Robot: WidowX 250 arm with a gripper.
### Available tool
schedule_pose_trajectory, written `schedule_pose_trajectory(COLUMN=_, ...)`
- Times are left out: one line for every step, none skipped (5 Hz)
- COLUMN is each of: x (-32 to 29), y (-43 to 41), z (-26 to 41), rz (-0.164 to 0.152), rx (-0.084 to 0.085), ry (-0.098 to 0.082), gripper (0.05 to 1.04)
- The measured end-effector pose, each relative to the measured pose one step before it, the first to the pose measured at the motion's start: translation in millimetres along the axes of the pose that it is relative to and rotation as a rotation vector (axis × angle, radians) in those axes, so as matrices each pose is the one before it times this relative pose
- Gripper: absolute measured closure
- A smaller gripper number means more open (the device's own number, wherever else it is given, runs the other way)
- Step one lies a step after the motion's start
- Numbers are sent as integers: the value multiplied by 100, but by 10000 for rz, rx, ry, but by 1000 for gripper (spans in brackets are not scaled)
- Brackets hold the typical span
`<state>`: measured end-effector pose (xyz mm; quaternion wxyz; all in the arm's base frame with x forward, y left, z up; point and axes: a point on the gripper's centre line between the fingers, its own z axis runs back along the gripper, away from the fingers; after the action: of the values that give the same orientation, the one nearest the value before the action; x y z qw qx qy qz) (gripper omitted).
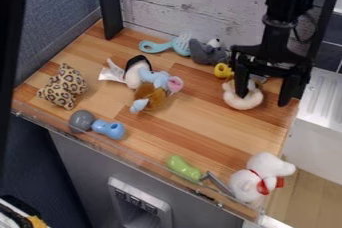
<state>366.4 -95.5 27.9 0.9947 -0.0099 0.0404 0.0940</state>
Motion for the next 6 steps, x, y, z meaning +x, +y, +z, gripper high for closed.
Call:
schedule_pose_trajectory(x=368, y=-100, z=-698, rz=1526, rx=-114, ry=-167, gripper=84)
schedule_pose_trajectory(x=637, y=-216, z=-260, rz=1098, rx=-103, ry=-45, gripper=83)
schedule_pose_trajectory(x=909, y=-50, z=-146, rz=430, rx=-78, ry=-64, gripper=126)
schedule_pose_trajectory(x=485, y=172, z=-119, rz=-487, rx=86, ry=101, gripper=386)
schedule_pose_trajectory(x=337, y=-151, z=-132, rz=-1224, rx=58, ry=72, gripper=669)
schedule_pose_trajectory(x=181, y=-91, z=-246, rz=-1135, rx=13, ry=28, gripper=895)
